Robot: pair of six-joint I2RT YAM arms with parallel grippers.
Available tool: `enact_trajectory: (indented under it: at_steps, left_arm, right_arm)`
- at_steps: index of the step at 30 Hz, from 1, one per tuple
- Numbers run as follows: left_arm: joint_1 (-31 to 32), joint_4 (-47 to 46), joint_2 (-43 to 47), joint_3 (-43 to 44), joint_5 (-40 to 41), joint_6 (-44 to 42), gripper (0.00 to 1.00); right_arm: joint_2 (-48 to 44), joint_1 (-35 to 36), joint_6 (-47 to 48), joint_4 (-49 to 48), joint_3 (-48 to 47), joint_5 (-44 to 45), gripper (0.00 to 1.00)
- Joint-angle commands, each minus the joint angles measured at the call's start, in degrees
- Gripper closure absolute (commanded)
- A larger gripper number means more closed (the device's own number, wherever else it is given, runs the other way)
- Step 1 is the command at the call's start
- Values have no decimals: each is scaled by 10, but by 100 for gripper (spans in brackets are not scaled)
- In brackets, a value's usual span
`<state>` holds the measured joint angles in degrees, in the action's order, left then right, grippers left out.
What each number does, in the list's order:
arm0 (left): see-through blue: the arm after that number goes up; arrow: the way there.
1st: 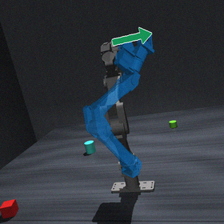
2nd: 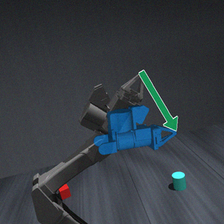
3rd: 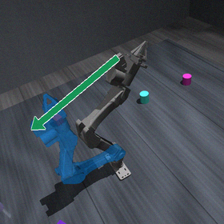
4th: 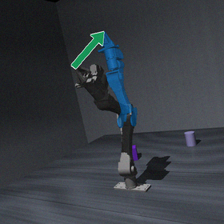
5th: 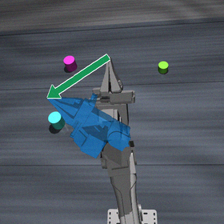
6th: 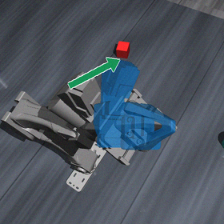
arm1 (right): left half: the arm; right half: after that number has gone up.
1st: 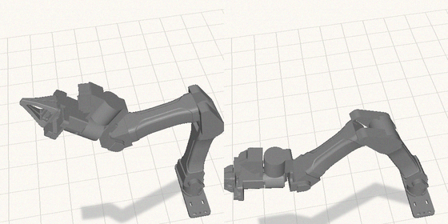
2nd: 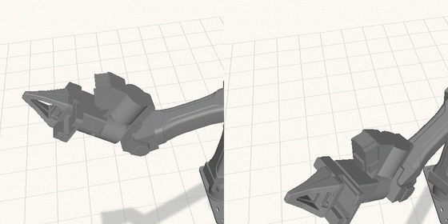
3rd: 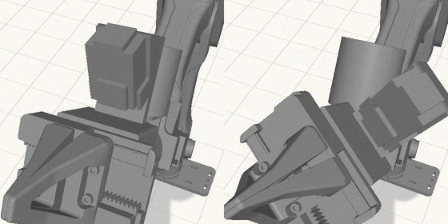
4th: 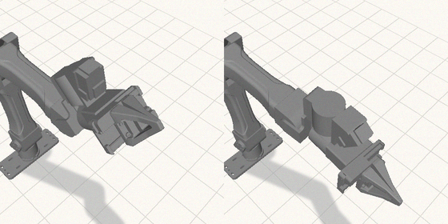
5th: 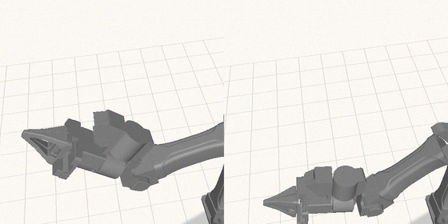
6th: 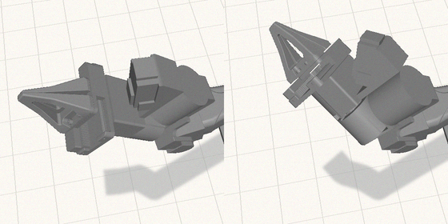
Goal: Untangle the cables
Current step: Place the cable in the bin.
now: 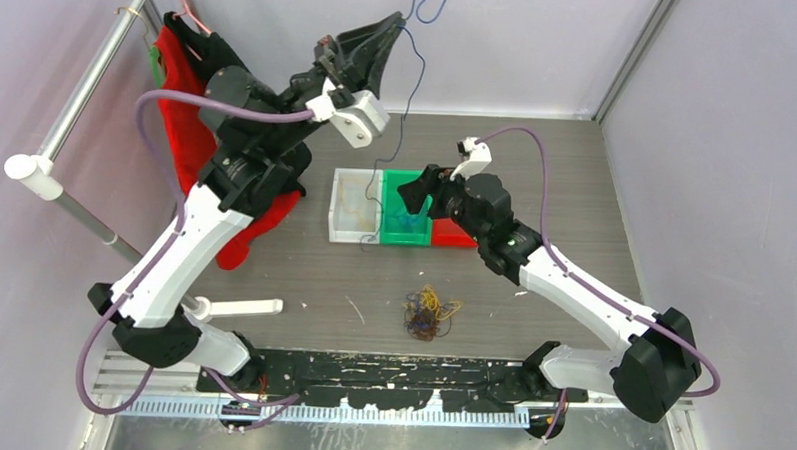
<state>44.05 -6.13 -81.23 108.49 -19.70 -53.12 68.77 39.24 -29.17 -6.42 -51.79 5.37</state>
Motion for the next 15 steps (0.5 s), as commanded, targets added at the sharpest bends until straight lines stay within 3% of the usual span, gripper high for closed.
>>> enact_trajectory:
  at_steps: [1, 15]
  left_arm:
    - [3, -36, -9, 0, 3, 6, 100]
    - [3, -58, -57, 27, 14, -38, 100]
  right_arm:
    - [5, -16, -21, -50, 0, -15, 24]
    - [43, -50, -48, -57, -7, -55, 30]
